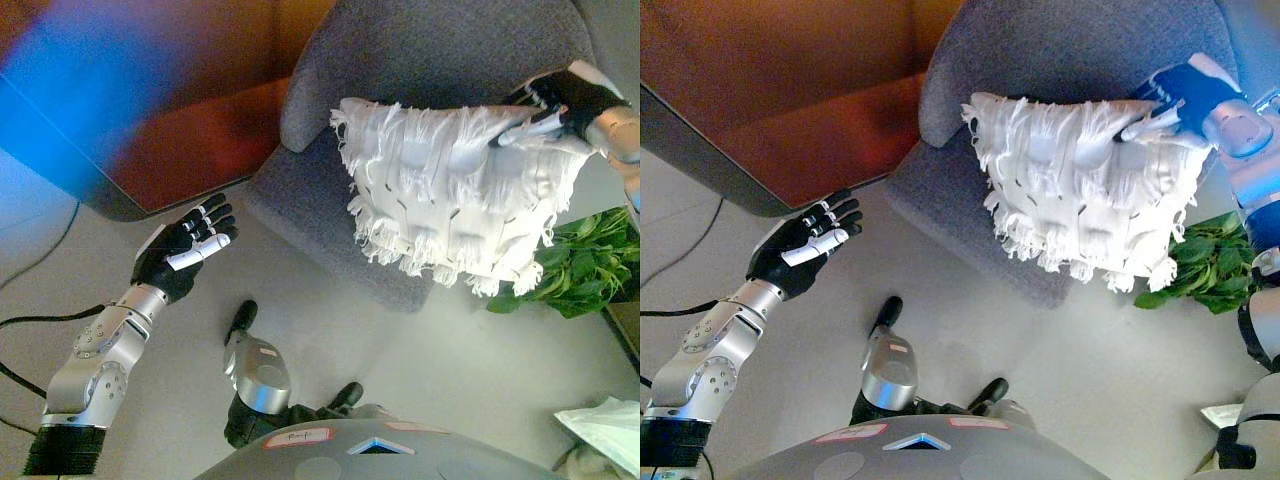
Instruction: Pick up the pillow and put it on the sofa.
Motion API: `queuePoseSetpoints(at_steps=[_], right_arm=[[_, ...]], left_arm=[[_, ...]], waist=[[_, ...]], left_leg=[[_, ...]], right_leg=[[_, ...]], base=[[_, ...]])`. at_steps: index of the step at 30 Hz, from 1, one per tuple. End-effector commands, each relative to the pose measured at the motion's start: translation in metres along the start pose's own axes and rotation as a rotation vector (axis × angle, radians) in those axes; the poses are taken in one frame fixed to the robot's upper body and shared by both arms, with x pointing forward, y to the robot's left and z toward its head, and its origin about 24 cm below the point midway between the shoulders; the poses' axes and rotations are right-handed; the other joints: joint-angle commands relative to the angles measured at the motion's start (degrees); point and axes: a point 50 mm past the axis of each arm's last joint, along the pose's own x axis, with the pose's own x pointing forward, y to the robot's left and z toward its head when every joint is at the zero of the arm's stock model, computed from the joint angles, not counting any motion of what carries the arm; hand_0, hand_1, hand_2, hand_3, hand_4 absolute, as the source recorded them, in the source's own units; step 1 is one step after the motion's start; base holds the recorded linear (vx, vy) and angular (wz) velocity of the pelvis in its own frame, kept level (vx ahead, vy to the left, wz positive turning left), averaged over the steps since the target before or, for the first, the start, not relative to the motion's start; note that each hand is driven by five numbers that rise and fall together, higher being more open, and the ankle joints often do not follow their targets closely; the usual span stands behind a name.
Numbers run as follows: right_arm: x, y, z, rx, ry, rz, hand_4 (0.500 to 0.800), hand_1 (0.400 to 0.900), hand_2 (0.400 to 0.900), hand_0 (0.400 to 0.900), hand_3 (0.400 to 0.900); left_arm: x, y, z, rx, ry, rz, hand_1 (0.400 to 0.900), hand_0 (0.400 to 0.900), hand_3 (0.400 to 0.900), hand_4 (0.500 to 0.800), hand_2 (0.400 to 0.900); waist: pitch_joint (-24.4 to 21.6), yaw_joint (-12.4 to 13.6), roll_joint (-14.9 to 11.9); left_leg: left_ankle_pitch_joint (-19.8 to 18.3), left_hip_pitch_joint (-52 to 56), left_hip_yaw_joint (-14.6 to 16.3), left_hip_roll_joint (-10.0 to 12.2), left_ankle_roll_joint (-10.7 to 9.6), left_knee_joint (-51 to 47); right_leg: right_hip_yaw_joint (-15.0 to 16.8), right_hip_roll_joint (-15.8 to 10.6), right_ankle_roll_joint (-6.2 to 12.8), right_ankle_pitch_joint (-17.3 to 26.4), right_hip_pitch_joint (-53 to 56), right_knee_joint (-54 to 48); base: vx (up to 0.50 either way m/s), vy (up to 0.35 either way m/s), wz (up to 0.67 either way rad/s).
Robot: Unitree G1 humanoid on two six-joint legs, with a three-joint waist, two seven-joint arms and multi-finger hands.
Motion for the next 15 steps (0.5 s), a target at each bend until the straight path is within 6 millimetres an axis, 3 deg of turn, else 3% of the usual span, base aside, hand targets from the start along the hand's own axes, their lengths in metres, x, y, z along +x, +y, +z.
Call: queuePoseSetpoints(at_steps=[1, 8, 15], right_arm=[[-0.009, -0.074, 0.054, 0.085, -0.150, -0.397, 0.800, 0.900, 0.900, 0.900, 0.900], [-0.014, -0.033, 0.062, 0.225, -0.268, -0.384, 0.800, 0.900, 0.900, 0.900, 0.900], [-0.041, 0.020, 0.066, 0.358, -0.414, -0.330, 0.800, 0.900, 0.900, 0.900, 0.900]], left_arm=[[0.014, -0.035, 0.050, 0.104, -0.237, -0.177, 0.900, 0.900, 0.900, 0.800, 0.900], [0.019, -0.041, 0.040, 0.068, -0.234, -0.136, 0.900, 0.900, 0.900, 0.800, 0.900], [0.024, -0.047, 0.036, 0.014, -0.272, -0.086, 0.900, 0.900, 0.900, 0.800, 0.900]], waist=[[-3.89, -0.21, 0.01], [-5.94, -4.56, 1.99], [-6.60, -9.63, 4.06]], left_leg=[[-1.47, 4.57, 5.10, 0.17, 5.50, -3.05], [-2.89, 8.76, 8.35, -0.26, 6.42, -2.54], [-5.35, 11.95, 12.09, -0.69, 7.31, 0.65]], right_leg=[[1.48, -0.36, 0.47, 3.14, -0.41, -0.03], [3.60, -1.55, -0.05, 3.30, 0.83, -0.03], [7.77, -2.34, -0.89, 3.42, 0.90, 0.63]], base=[[0.03, 0.075, -0.20], [0.03, 0.116, -0.24], [-0.02, 0.121, -0.39]])
